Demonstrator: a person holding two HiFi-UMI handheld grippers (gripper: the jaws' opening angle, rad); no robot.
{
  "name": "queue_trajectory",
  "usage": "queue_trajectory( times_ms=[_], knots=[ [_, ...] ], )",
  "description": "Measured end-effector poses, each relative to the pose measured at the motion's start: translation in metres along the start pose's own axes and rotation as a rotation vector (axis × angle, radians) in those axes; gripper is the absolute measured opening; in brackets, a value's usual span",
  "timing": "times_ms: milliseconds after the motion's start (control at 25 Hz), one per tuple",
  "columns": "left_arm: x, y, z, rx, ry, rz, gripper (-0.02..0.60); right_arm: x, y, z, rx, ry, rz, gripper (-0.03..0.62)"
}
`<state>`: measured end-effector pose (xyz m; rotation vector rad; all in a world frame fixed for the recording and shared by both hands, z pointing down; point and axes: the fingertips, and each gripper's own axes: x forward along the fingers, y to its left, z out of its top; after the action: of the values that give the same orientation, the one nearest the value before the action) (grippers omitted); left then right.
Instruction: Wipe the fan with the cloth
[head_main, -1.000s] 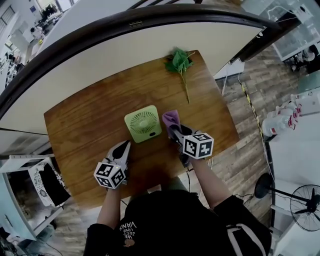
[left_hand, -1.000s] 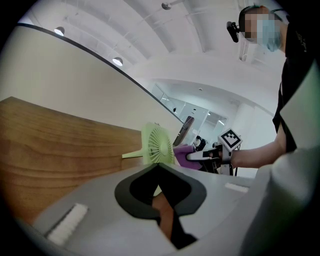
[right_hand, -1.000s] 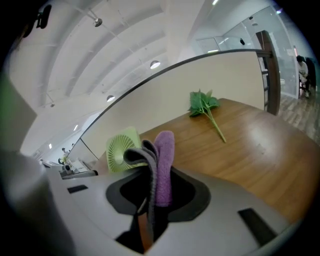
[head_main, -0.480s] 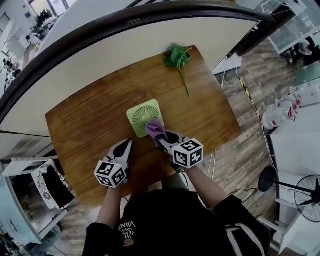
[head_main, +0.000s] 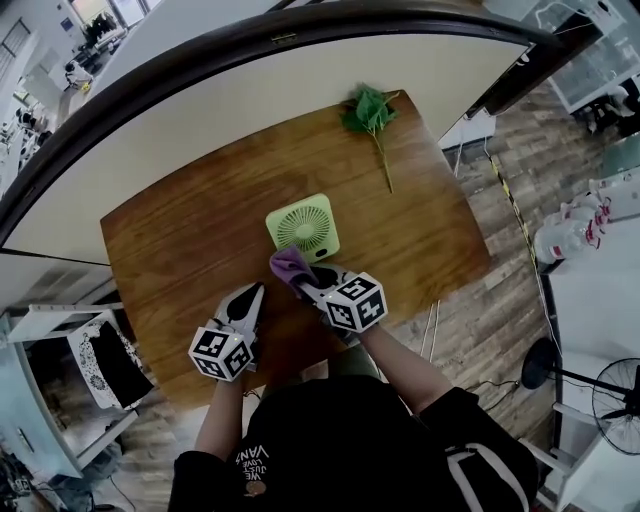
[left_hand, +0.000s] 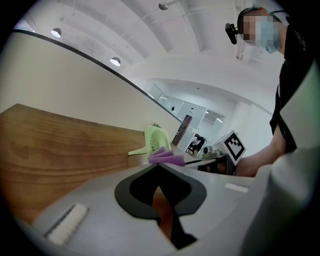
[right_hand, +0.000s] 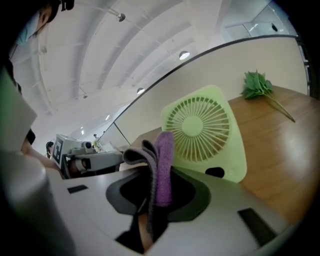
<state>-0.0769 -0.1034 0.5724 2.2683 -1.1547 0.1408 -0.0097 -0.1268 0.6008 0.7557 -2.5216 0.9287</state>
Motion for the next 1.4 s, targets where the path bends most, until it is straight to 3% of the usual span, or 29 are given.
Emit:
queue_trajectory(
  times_ms=[600, 1160, 1400],
  knots=[
    [0.03, -0.015, -0.003, -0.021, -0.005, 0.008, 0.012, -0.027, -0.054, -0.006, 0.059, 0.034, -0.04, 0.1],
    [0.065, -0.034, 0.004, -0.009, -0.001, -0.034, 0.012, -0.078, -0.115, -0.012, 0.141, 0.013, -0.197, 0.1],
    [0.064, -0.036, 0.009, 0.0, -0.006, -0.043, 0.012, -0.098, -0.132, -0.012, 0.201, -0.018, -0.305, 0.1]
  ],
)
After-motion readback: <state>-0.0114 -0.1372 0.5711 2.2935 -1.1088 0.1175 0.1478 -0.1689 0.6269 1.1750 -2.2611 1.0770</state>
